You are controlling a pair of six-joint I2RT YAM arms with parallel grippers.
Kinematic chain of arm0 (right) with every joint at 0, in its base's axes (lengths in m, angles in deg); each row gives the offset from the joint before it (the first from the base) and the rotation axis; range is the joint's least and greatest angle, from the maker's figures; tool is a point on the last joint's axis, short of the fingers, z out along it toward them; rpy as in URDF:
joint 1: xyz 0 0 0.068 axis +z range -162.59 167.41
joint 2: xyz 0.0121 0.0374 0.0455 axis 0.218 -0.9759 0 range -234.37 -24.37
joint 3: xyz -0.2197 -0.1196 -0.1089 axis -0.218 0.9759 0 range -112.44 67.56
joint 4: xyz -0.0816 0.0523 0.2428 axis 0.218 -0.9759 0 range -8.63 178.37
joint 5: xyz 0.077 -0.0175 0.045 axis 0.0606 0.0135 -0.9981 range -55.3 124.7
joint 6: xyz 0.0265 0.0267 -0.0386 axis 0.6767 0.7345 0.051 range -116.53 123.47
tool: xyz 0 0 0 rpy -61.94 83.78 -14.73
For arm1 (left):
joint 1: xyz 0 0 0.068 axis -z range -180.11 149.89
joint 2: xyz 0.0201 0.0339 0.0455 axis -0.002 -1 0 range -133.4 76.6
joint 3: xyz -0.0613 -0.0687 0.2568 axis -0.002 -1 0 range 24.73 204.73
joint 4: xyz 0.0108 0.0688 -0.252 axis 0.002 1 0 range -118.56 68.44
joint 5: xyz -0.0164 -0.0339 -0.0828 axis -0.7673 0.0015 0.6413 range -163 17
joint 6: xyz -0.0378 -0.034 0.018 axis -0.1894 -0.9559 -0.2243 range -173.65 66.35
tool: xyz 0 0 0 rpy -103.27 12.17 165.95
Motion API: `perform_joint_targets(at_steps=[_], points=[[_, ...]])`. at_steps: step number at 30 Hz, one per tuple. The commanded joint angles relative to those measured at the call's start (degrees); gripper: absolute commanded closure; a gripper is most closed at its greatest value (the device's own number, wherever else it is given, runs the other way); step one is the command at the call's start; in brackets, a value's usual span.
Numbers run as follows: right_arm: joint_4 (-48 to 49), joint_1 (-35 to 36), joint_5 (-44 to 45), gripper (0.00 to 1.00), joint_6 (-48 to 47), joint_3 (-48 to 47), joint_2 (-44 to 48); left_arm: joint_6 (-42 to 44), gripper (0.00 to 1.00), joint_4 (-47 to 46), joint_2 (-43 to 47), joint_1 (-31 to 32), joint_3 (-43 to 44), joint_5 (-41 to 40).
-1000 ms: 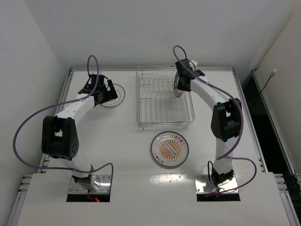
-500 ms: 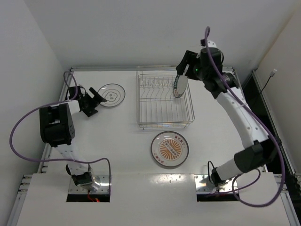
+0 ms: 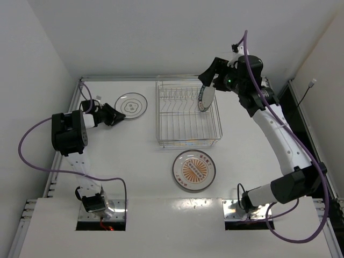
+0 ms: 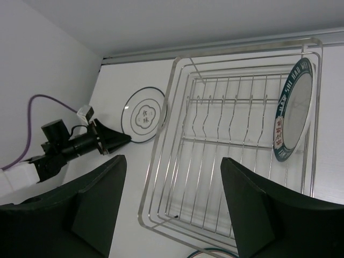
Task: Load the plates into the dish rack
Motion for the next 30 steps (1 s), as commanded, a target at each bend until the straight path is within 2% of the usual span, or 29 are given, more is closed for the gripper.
perform_joint_targets(at_steps=[1, 3, 7, 11, 16, 20, 24, 27, 28, 30], points=[[3.54, -1.12, -2.44, 0.32, 0.75, -0.23, 1.09, 0.38, 0.85, 2.08, -3.05, -0.02, -0.02, 1.37], [4.06, -1.83, -3.66, 0.32, 0.75, 0.38, 1.09, 0.9, 1.0, 2.69, -3.06, -0.02, 0.59, 1.37], [4.07, -2.36, -4.81, 0.32, 1.27, 0.91, 0.56, 3.1, 1.0, 5.59, 0.45, -0.02, 1.82, 0.24], [4.07, -2.36, -5.33, 0.32, 1.27, 0.91, 0.56, 3.11, 1.0, 3.33, 7.47, -0.02, 0.07, 0.23], [4.07, -2.36, -7.27, 0.32, 1.27, 0.91, 1.09, 1.62, 1.0, -6.16, 18.54, -0.02, -5.81, 3.12], [5.46, -2.36, -9.64, 0.32, 1.27, 0.91, 1.09, -1.89, 1.0, -14.95, 21.55, -0.02, -9.16, 8.65], [7.58, -2.36, -15.61, 0.32, 2.42, 2.23, -1.19, -7.17, 1.0, -25.06, 22.87, -0.54, -11.1, 13.14], [10.3, -2.36, -24.28, 0.32, 3.11, 3.45, -4.96, -12.87, 1.0, -34.54, 23.4, -0.54, -14.07, 16.13], [11.78, -2.36, -26.5, 0.31, 4.16, 5.28, -6.02, -16.46, 1.0, -40.22, 23.4, -0.54, -14.61, 17.53], [17.75, -2.88, -32.29, 0.29, 5.75, 7.92, -9.08, -19.9, 1.0, -45.53, 22.87, -0.54, -15.39, 18.6]])
